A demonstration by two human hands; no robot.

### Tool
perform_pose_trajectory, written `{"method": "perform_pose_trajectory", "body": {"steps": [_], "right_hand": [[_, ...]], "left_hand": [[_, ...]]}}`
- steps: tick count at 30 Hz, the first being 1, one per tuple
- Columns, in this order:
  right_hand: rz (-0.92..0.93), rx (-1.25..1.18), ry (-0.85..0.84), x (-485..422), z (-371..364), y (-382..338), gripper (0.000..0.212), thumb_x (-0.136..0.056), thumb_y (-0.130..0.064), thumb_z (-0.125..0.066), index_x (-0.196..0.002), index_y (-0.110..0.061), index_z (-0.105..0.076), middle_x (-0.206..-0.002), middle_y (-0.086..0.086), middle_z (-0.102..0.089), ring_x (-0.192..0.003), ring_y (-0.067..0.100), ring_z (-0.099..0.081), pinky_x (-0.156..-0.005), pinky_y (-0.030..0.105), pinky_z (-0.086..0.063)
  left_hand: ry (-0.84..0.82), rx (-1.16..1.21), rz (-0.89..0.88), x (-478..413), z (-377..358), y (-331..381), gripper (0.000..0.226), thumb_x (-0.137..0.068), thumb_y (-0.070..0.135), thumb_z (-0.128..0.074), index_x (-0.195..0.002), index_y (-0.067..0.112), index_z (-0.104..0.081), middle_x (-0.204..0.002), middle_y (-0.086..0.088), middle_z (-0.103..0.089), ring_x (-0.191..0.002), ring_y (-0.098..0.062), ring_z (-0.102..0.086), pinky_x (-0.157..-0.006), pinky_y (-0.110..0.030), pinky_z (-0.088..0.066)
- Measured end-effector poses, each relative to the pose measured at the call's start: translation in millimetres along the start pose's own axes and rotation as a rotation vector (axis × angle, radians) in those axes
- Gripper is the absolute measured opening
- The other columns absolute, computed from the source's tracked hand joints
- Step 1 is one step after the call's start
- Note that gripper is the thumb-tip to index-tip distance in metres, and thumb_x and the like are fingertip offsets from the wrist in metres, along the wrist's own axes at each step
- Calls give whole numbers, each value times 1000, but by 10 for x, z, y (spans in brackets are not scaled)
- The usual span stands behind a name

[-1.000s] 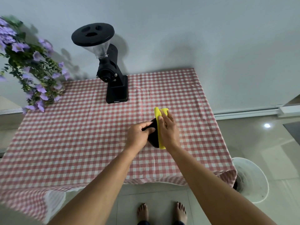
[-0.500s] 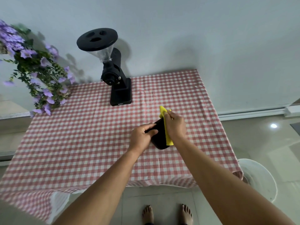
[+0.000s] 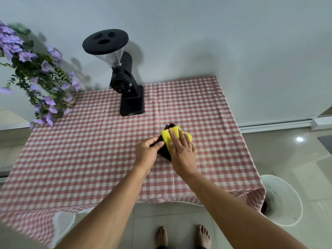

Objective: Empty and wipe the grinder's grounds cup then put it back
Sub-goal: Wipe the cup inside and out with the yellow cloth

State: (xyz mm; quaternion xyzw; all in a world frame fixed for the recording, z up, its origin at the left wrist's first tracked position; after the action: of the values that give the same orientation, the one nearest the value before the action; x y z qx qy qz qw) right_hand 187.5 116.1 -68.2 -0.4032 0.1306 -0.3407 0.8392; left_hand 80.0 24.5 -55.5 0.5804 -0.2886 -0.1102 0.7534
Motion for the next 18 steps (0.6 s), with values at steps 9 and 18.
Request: {"method": "perform_pose_trajectory", "body": {"steps": [9,18], "right_hand": [[-31,-18,-17,-10,2,45,53,-102,-53,-14,-154,-41,-12,-163,-17,-8,-150,8,2,-120,35,-2],[-133,-139,-13,-3,63,165,49,-103,-52,-22,-150,-43,-26,-161,-9,-25,-149,17,-17,-120,45,-17]], "left_hand": [[-21,-61,-6,23,56,-17,35,-93,13,-70,-128,10,-69,-119,-2,-74,-112,-14,-69,-96,-26,-56],[-117,-199,-23,38,135,63,26,-97,10,-61,-114,28,-68,-112,6,-72,-111,-14,-66,-92,-27,-55]]}}
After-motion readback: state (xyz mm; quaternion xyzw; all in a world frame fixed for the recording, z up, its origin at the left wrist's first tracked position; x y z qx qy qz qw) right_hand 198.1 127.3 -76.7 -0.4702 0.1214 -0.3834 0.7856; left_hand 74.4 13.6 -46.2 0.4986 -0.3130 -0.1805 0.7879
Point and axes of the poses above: each hand's wrist, its own x-axis away from the middle knuckle, its own z-axis out of the back of the hand, y = z × x, the point moved 2 cm from there along -x, towards the middle knuckle
